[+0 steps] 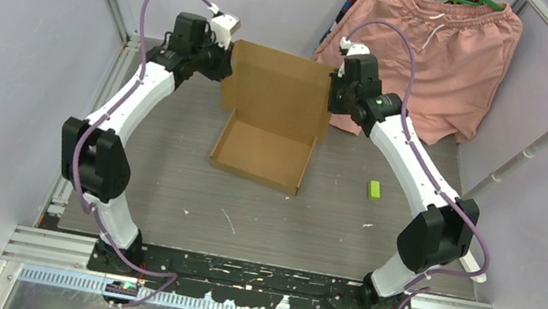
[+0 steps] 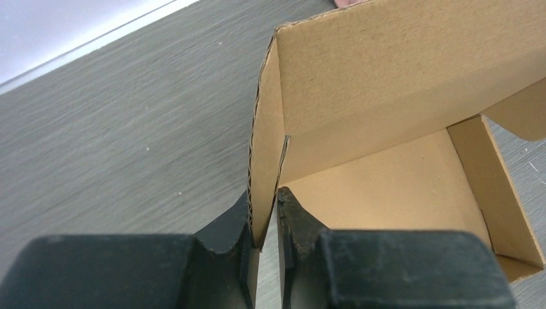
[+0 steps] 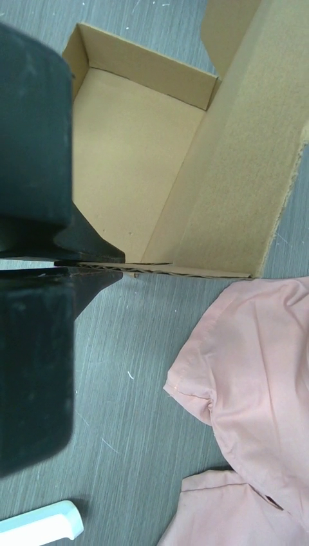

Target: Fold the paper box

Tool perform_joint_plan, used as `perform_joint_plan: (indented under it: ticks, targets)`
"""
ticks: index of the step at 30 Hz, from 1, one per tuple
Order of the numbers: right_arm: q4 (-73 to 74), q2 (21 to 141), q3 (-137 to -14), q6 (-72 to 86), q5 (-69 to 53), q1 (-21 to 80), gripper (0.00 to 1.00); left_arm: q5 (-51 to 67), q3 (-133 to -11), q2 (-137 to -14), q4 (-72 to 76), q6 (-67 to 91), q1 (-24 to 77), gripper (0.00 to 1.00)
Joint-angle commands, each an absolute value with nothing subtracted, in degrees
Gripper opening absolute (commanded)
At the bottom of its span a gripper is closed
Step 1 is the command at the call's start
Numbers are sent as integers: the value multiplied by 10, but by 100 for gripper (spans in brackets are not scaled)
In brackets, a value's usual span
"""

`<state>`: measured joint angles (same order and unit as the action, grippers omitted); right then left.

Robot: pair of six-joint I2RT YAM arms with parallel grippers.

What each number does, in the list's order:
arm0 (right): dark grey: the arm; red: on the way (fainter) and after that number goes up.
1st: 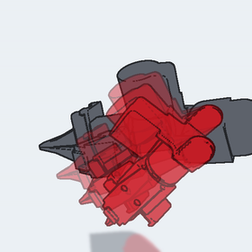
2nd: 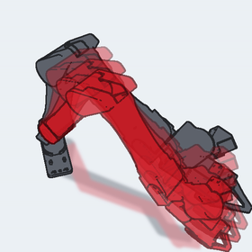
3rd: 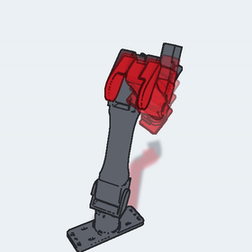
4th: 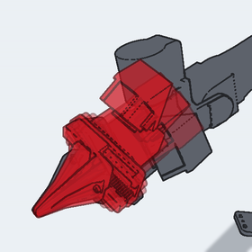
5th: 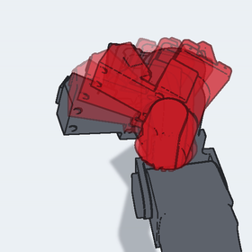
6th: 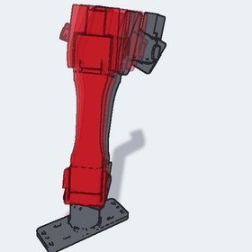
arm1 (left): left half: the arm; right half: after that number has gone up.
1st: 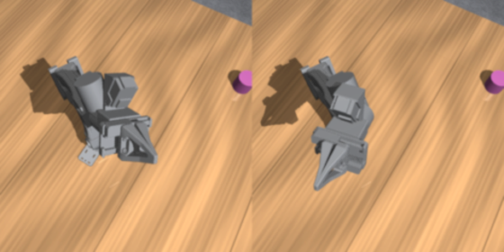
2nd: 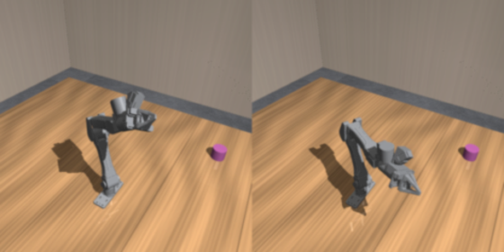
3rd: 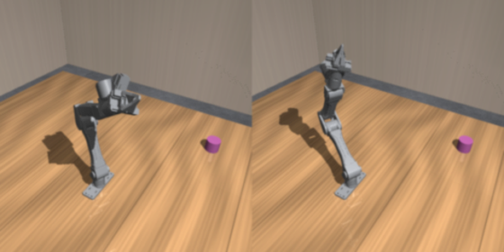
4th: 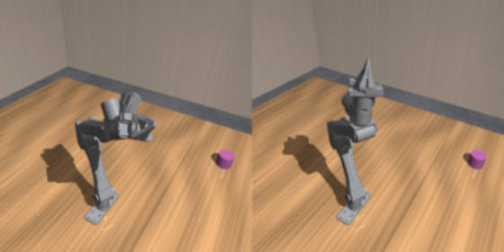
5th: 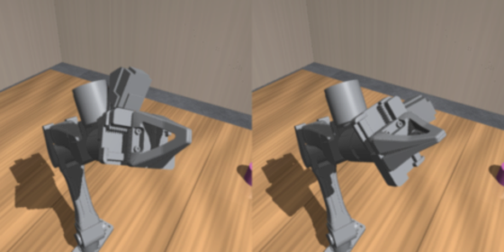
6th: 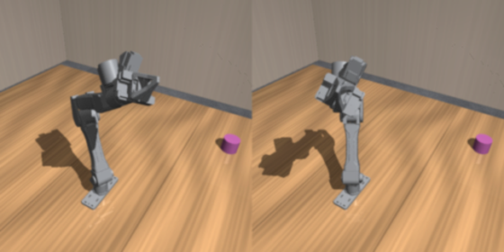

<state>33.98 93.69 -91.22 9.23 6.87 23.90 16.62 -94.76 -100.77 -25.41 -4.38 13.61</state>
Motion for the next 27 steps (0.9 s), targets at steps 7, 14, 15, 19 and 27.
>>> perform_joint_plan:
  ticks: [7, 14, 15, 19, 27]
  targets:
    - [326, 931, -947, 143, 145, 262, 1, 88, -910, -928, -250, 21, 162, 16]
    - [325, 932, -947, 168, 177, 280, 1, 36, -909, -918, -274, 53, 202, 16]
    - [323, 930, -944, 169, 182, 283, 1, 25, -907, -918, -277, 55, 210, 16]
    - [311, 927, -932, 175, 208, 295, 1, -23, -884, -913, -271, 73, 236, 14]
    - [291, 918, -913, 198, 239, 307, 1, -70, -859, -892, -262, 118, 260, 14]
